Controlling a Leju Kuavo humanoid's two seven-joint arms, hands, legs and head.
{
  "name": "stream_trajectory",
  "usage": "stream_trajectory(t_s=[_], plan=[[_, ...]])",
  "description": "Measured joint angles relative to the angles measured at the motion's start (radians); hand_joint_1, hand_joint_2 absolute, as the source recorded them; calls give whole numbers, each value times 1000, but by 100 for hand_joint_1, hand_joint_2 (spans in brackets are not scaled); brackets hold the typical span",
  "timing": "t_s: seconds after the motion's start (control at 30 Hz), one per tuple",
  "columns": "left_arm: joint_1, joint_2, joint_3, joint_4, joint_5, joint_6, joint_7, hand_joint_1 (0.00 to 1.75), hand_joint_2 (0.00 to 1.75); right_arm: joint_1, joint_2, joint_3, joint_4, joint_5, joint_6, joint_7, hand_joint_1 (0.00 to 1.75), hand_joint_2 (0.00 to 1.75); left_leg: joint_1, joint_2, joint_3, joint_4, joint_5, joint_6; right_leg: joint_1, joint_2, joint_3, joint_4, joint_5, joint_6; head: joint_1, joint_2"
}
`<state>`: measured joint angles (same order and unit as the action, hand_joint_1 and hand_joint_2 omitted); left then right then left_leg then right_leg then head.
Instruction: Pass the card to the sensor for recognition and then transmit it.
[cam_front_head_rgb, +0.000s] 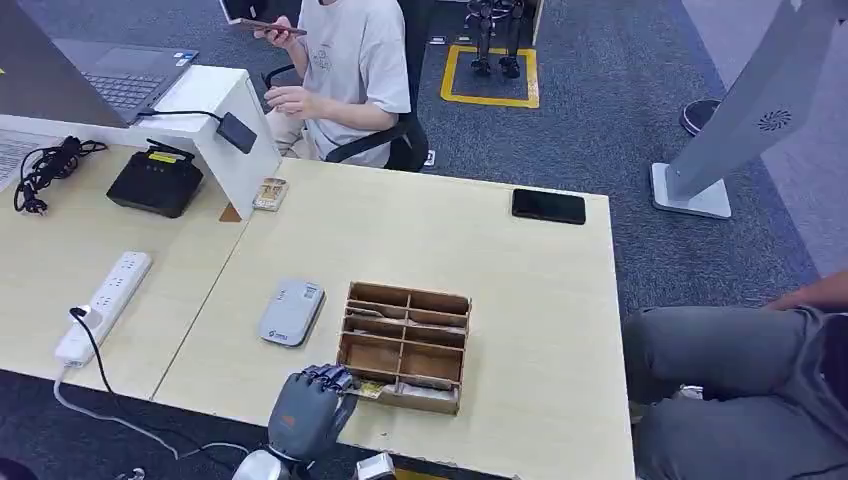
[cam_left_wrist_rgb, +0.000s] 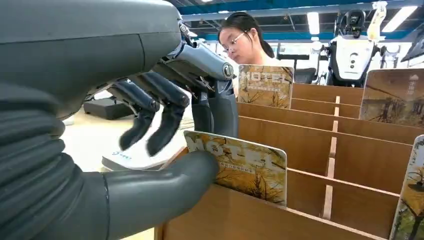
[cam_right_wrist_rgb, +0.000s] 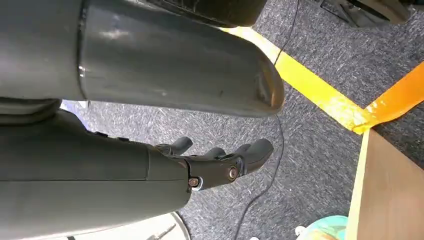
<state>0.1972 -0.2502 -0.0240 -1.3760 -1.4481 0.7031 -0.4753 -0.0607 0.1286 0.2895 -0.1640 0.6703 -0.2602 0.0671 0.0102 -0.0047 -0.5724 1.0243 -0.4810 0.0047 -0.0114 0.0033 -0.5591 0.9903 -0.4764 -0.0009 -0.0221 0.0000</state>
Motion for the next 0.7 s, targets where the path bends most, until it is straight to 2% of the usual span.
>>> stream_trajectory(t_s=[0.07,0.17,0.23,0.3,0.53,0.7], plan=[[-1,0,0,3,35,0,-22,175,175,0,1,-2,0,1,0,0,0,0,0,0,0,0,0,0,0,0,0,0,0,0,0,0],[-9,-13,-8,55,170,0,-112,175,175,0,2,-12,0,3,0,0,0,0,0,0,0,0,0,0,0,0,0,0,0,0,0,0],[-9,-24,-24,76,193,0,-135,175,175,0,3,-17,0,3,-1,0,0,0,0,0,0,0,0,0,0,0,0,0,0,0,0,0],[-9,-24,-49,84,222,0,-133,175,175,0,5,-22,0,4,-2,0,0,0,0,0,0,0,0,0,0,0,0,0,0,0,0,0],[0,3,-128,54,224,0,-46,175,175,1,6,-39,0,12,-2,-10,0,0,0,0,0,0,0,0,0,0,0,0,0,0,0,0],[13,19,-150,26,249,0,-46,175,175,1,6,-46,0,21,0,-10,0,0,0,0,0,0,0,0,0,0,0,0,0,0,0,0]])
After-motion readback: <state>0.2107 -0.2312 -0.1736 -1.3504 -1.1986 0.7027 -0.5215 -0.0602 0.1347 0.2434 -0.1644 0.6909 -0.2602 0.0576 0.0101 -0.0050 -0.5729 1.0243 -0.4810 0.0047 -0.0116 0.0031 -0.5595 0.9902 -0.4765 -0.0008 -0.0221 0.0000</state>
